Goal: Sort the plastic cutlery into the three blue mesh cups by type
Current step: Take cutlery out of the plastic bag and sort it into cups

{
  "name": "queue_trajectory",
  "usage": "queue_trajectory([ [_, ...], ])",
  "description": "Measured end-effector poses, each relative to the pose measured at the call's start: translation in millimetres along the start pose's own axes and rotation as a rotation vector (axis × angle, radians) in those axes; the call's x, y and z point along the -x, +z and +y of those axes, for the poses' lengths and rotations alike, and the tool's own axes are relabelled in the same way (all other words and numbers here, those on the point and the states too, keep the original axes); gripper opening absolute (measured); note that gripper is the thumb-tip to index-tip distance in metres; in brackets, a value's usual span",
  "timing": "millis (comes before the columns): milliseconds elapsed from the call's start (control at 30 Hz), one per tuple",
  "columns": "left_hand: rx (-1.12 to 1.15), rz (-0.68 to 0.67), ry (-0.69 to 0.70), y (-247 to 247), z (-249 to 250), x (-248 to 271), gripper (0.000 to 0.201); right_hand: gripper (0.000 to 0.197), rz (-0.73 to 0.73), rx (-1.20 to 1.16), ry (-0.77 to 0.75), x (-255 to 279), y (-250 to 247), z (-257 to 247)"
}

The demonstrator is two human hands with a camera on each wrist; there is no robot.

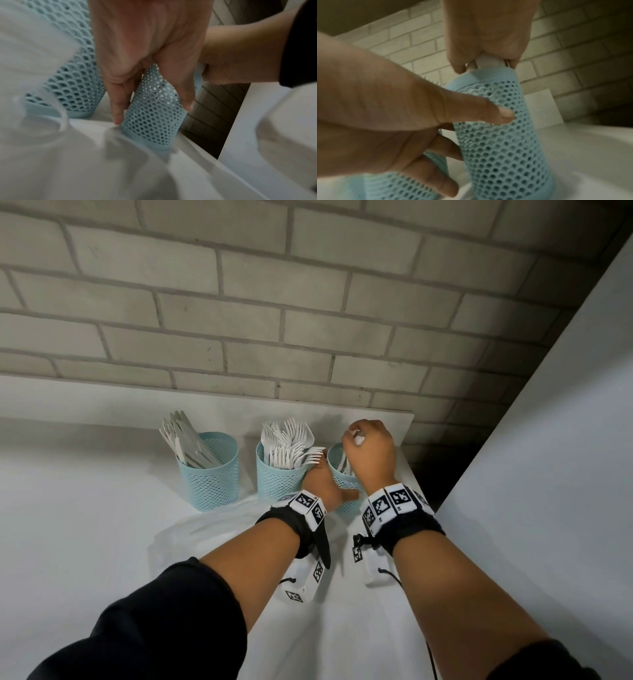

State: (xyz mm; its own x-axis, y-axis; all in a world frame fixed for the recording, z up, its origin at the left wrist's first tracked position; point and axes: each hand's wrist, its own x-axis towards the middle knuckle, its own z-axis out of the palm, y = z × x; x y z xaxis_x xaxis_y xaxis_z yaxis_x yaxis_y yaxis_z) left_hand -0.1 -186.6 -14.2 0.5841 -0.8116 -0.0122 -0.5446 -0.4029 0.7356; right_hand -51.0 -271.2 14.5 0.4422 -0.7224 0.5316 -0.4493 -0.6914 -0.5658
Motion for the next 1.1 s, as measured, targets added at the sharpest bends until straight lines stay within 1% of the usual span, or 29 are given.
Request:
queue_trajectory([
  [67, -0.041, -0.013, 0.005, -1.7, 1.6, 1.0, 0.088, 0.020, -0.134, 0.029, -0.121, 3.0, 0.4, -3.7],
  [100, -0.062, -0.012, 0.008, -3.1, 3.7, 3.0, 0.090, 0.022, -0.198, 0.019, -0.138, 2.9, 0.5, -4.0],
  [167, -0.091, -0.021, -0.004, -7.7, 9.3, 10.7, 0.085, 0.027, -0.277, -0.013, -0.055, -0.8, -2.3, -4.4],
  [233, -0.107, -0.050, -0.010, -13.5, 13.0, 18.7, 0.066, 0.037, -0.345, -0.069, 0.034, -5.5, -7.5, -3.7],
  [267, -0.135, -0.095, -0.013, -17.2, 13.2, 25.0, 0.053, 0.041, -0.331, -0.147, 0.080, -6.0, -10.7, -3.4],
  [300, -0.168, -0.152, -0.006, -20.7, 14.6, 29.4, 0.042, 0.043, -0.274, -0.251, 0.140, -6.7, -15.6, -2.3],
  [333, -0.193, -0.216, 0.006, -25.2, 12.6, 34.3, 0.037, 0.043, -0.190, -0.345, 0.206, -4.1, -18.9, -1.4],
  [367, -0.198, -0.253, 0.017, -30.9, 11.3, 40.3, 0.041, 0.041, -0.085, -0.406, 0.259, 0.1, -22.5, 0.4],
  [400, -0.180, -0.262, 0.034, -37.5, 10.2, 46.7, 0.043, 0.039, 0.007, -0.434, 0.295, 6.3, -26.0, 2.0],
  [467, -0.168, -0.233, 0.049, -52.1, 7.9, 61.0, 0.043, 0.034, 0.125, -0.467, 0.324, 25.7, -31.3, 3.0],
  [500, -0.184, -0.209, 0.046, -59.9, 4.3, 67.4, 0.040, 0.031, 0.159, -0.473, 0.324, 37.2, -32.6, 1.9],
  [533, -0.199, -0.158, 0.026, -67.4, -1.1, 73.5, 0.042, 0.027, 0.187, -0.480, 0.313, 48.6, -32.6, 2.1],
  [600, -0.213, -0.039, -0.027, -80.5, -13.7, 86.3, 0.051, 0.023, 0.227, -0.447, 0.245, 72.7, -31.8, -0.8],
  [667, -0.234, 0.053, -0.080, -93.2, -30.6, 99.3, 0.047, 0.021, 0.252, -0.386, 0.162, 93.1, -28.4, -7.1],
  [700, -0.249, 0.107, -0.126, -98.3, -39.4, 106.3, 0.049, 0.019, 0.228, -0.382, 0.136, 101.3, -25.0, -9.2],
  [733, -0.250, 0.166, -0.184, -102.4, -47.7, 113.2, 0.055, 0.017, 0.163, -0.394, 0.118, 107.9, -22.3, -13.9],
  [767, -0.240, 0.226, -0.251, -106.0, -56.0, 120.2, 0.062, 0.016, 0.056, -0.407, 0.102, 113.1, -17.1, -17.1],
  [833, -0.214, 0.296, -0.399, -109.2, -73.9, 126.7, 0.074, 0.018, -0.225, -0.396, 0.088, 119.6, -6.0, -25.7],
  [900, -0.160, 0.334, -0.530, -109.9, -90.2, 126.9, 0.081, 0.030, -0.454, -0.376, 0.122, 121.8, 8.1, -33.1],
  [967, -0.048, 0.353, -0.666, -111.5, -101.5, 127.3, 0.086, 0.045, -0.593, -0.403, 0.212, 123.6, 17.6, -43.8],
  [1000, 0.020, 0.347, -0.705, -111.3, -105.9, 127.1, 0.086, 0.050, -0.637, -0.424, 0.257, 124.4, 20.5, -49.2],
  [1033, 0.092, 0.324, -0.712, -110.1, -110.1, 126.1, 0.086, 0.053, -0.676, -0.448, 0.297, 125.0, 22.9, -53.8],
  [1100, 0.222, 0.245, -0.658, -105.4, -114.7, 124.7, 0.084, 0.055, -0.747, -0.485, 0.337, 126.9, 24.6, -62.7],
])
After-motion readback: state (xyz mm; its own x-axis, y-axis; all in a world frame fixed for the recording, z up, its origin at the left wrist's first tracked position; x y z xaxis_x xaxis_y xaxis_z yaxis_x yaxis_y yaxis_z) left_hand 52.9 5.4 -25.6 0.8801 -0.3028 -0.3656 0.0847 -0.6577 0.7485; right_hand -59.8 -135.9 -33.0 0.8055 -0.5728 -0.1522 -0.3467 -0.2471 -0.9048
